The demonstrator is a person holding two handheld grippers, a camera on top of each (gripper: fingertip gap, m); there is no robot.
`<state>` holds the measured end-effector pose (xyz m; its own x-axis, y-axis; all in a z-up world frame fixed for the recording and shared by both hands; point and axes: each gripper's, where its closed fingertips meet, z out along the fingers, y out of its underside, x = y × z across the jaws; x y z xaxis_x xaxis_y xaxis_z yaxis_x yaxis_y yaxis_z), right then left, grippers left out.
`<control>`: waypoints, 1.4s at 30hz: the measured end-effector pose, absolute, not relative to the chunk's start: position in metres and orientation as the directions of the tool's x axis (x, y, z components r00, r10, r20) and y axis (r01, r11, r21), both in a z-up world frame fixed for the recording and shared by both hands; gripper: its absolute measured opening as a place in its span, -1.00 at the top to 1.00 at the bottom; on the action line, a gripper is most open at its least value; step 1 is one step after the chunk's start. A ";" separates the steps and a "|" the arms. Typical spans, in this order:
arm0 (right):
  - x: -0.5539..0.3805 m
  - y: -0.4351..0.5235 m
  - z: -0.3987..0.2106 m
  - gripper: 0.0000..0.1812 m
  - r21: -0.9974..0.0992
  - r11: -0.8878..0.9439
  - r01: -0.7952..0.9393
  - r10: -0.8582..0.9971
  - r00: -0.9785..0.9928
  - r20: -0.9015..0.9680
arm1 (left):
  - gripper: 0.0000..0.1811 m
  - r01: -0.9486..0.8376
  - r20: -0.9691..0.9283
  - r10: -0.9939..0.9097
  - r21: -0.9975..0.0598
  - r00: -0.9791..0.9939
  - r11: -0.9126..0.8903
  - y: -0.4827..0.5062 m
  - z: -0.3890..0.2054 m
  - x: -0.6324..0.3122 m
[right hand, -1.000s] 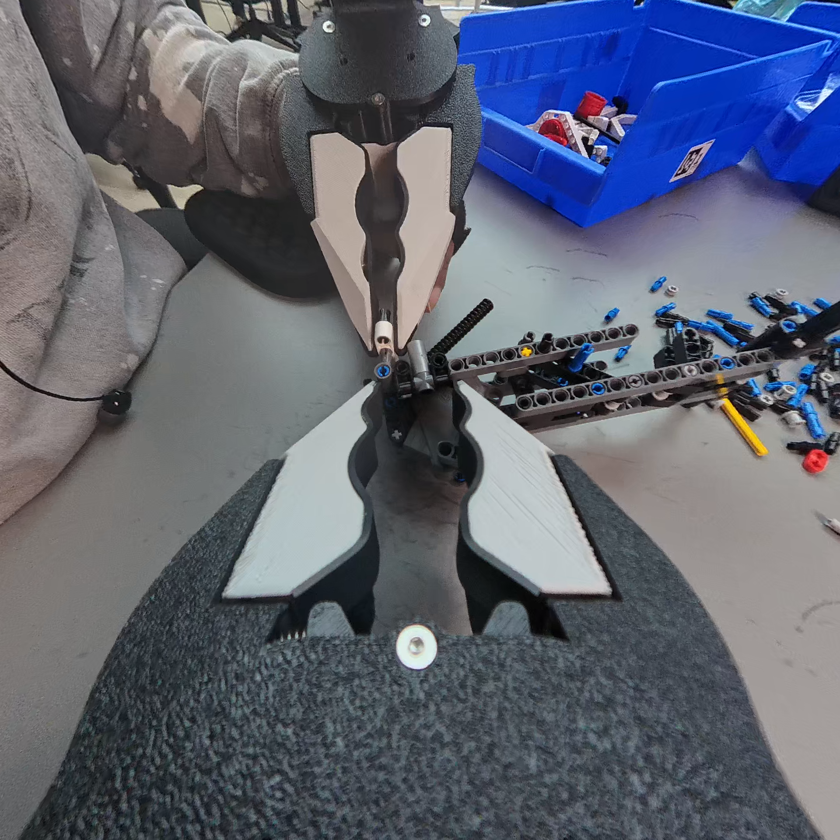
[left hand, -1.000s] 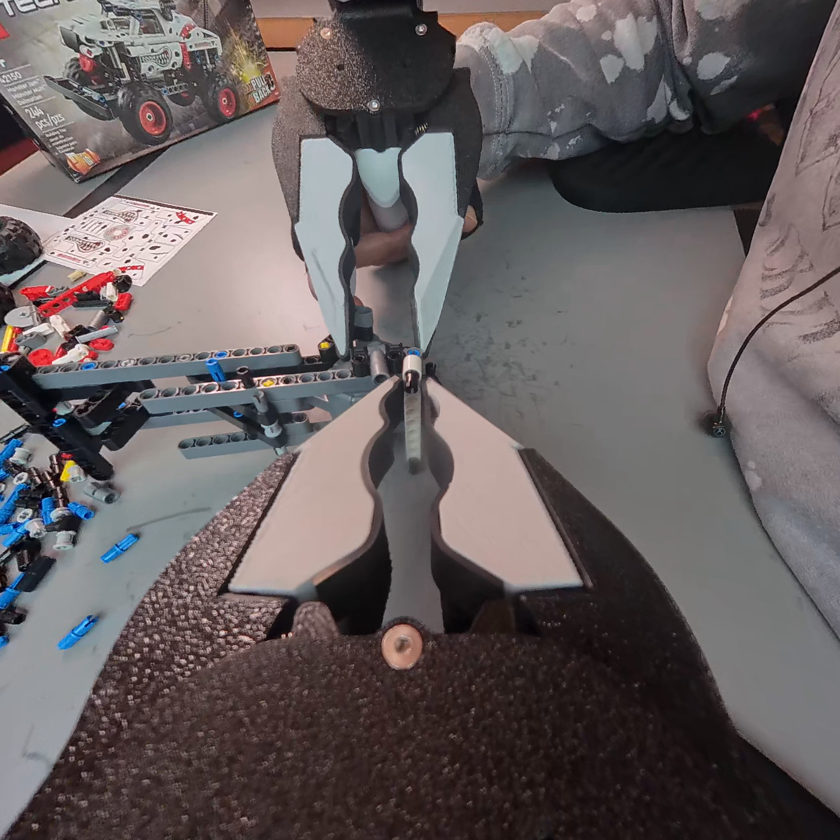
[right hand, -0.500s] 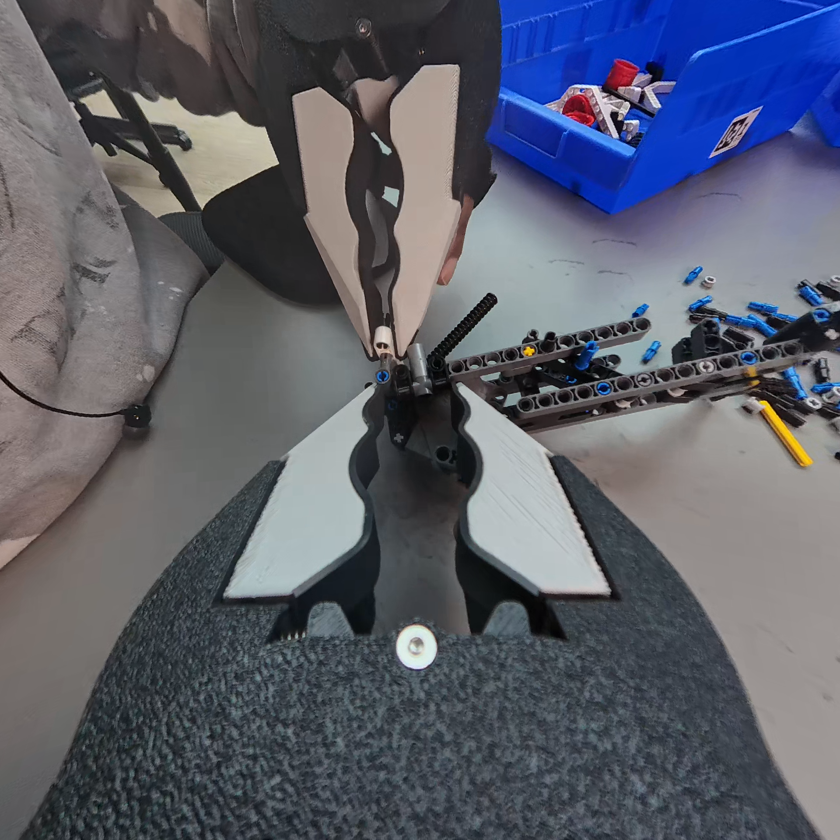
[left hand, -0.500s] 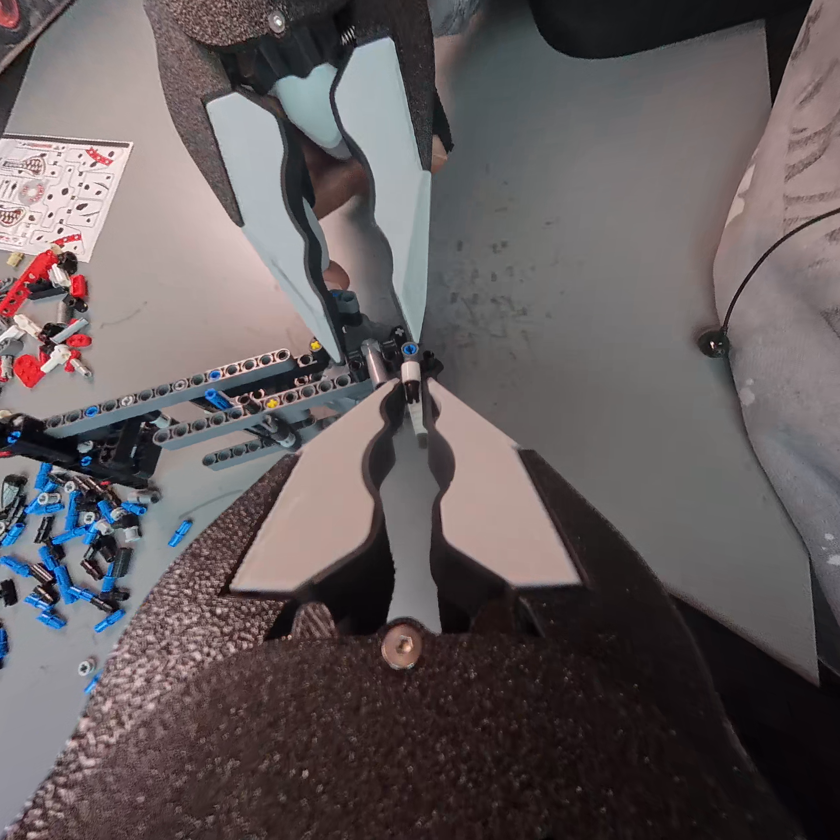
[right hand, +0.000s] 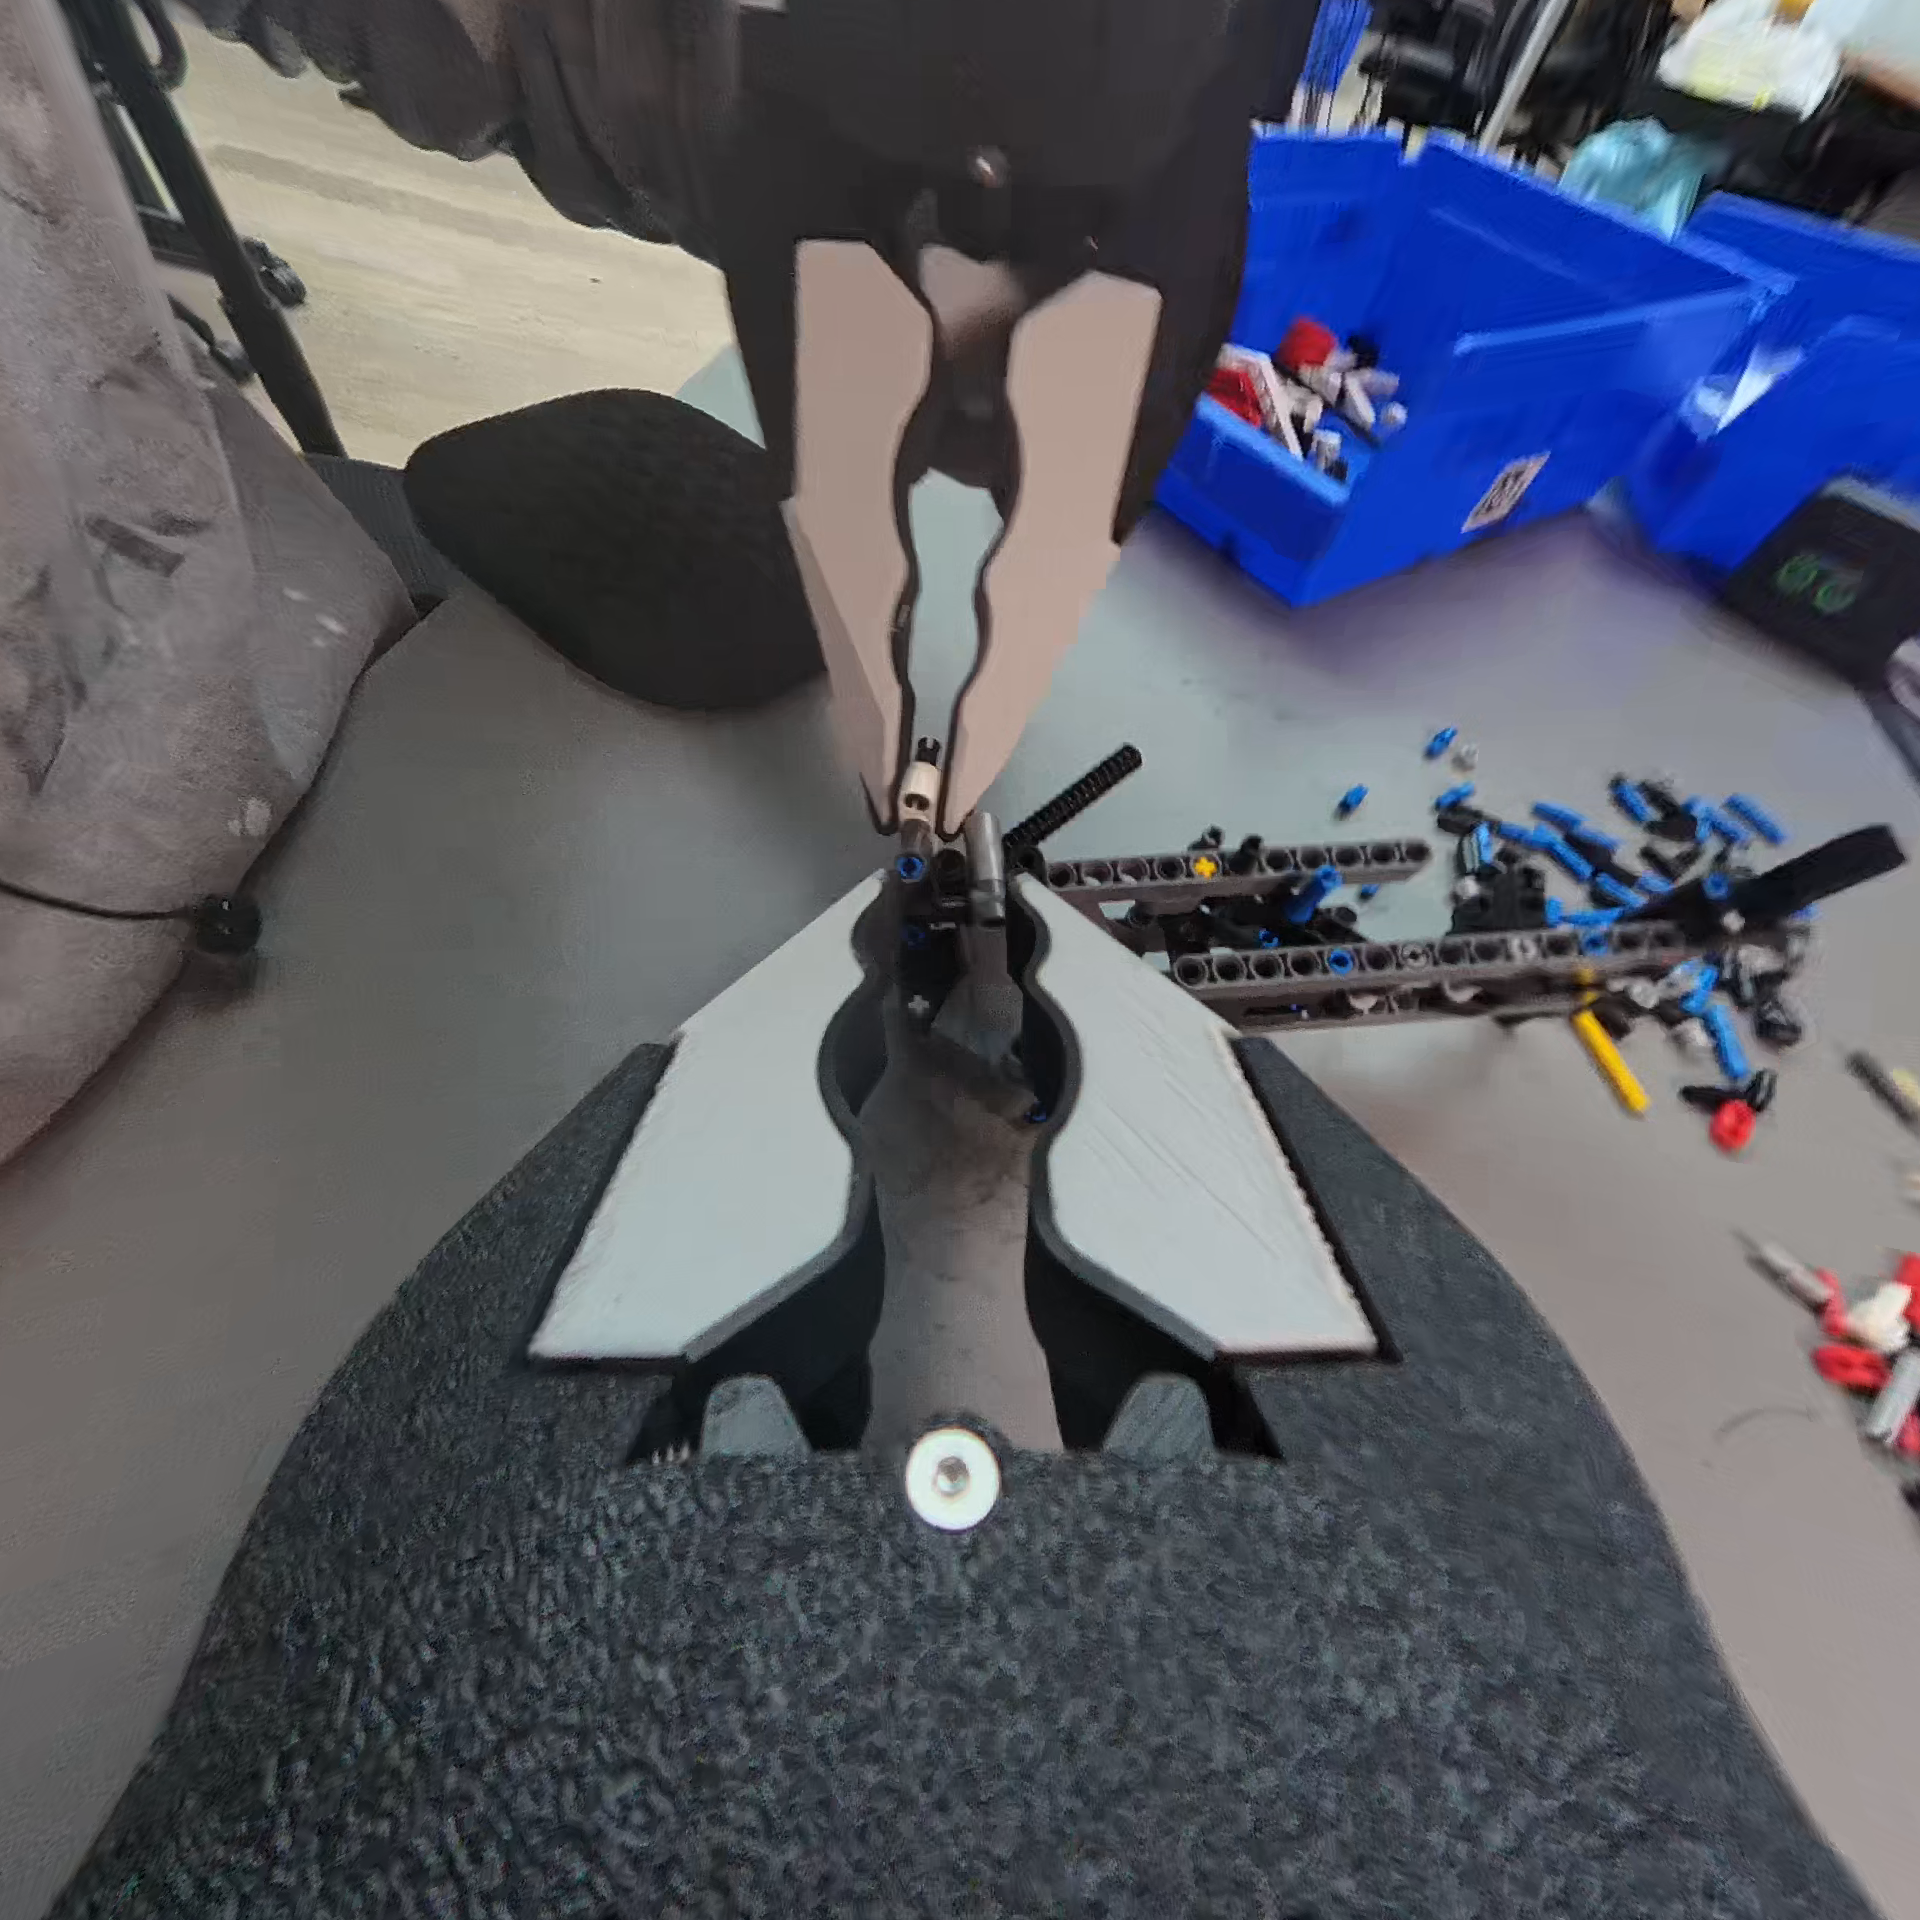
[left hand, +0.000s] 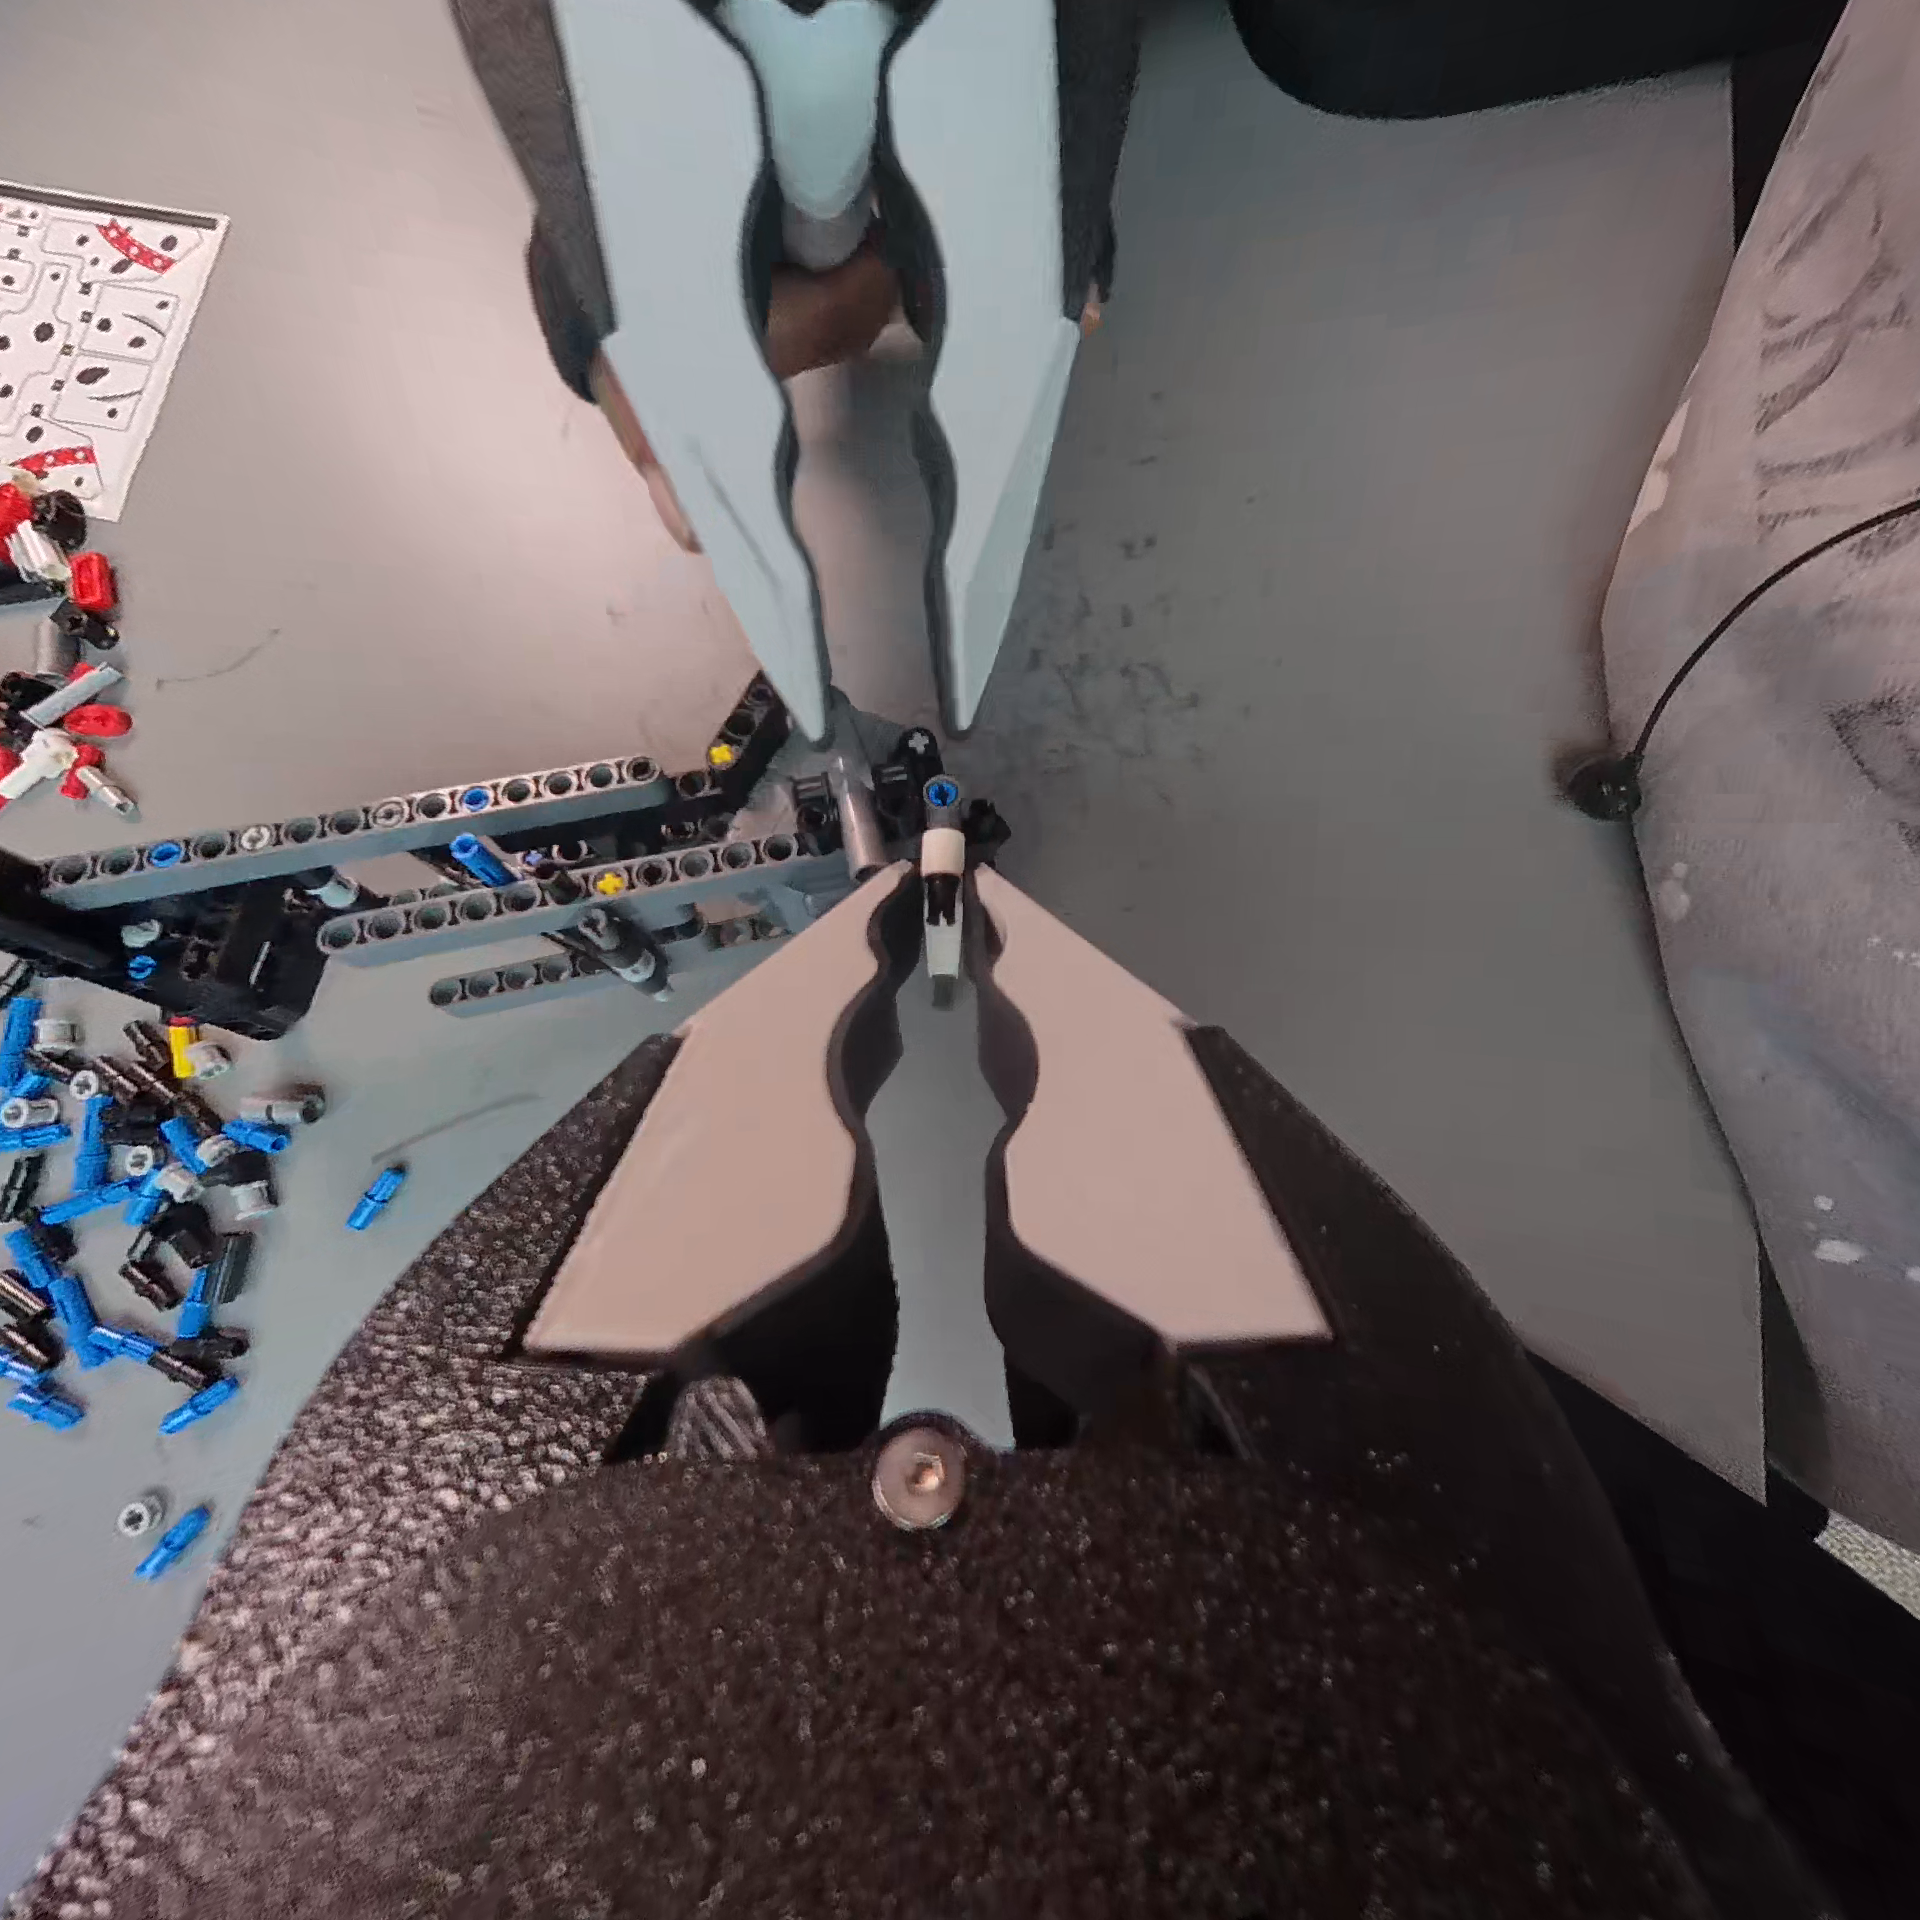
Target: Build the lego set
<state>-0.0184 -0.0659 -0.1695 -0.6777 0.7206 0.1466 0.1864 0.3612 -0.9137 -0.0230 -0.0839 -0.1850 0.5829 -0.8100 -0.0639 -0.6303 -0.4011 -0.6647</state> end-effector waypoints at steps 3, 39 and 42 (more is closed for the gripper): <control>-0.009 -0.080 -0.165 0.85 -0.889 0.457 0.035 0.659 -0.684 0.312 | 0.90 -0.605 -0.056 -0.799 -0.686 0.598 -0.404 -0.081 -0.185 -0.022; -0.016 -0.068 -0.178 1.00 -0.807 0.587 0.061 0.645 -0.637 0.421 | 0.92 -0.633 -0.116 -0.762 -0.644 0.637 -0.430 -0.074 -0.185 -0.019; -0.017 -0.068 -0.178 1.00 -0.807 0.586 0.068 0.657 -0.622 0.425 | 0.92 -0.631 -0.124 -0.745 -0.632 0.655 -0.450 -0.073 -0.185 -0.021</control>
<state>-0.0172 -0.0675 -0.1779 -0.6224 0.6573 0.4250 0.0676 0.5861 -0.8074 -0.0207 -0.0730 -0.1848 0.6549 -0.7455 -0.1236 -0.6312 -0.4498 -0.6319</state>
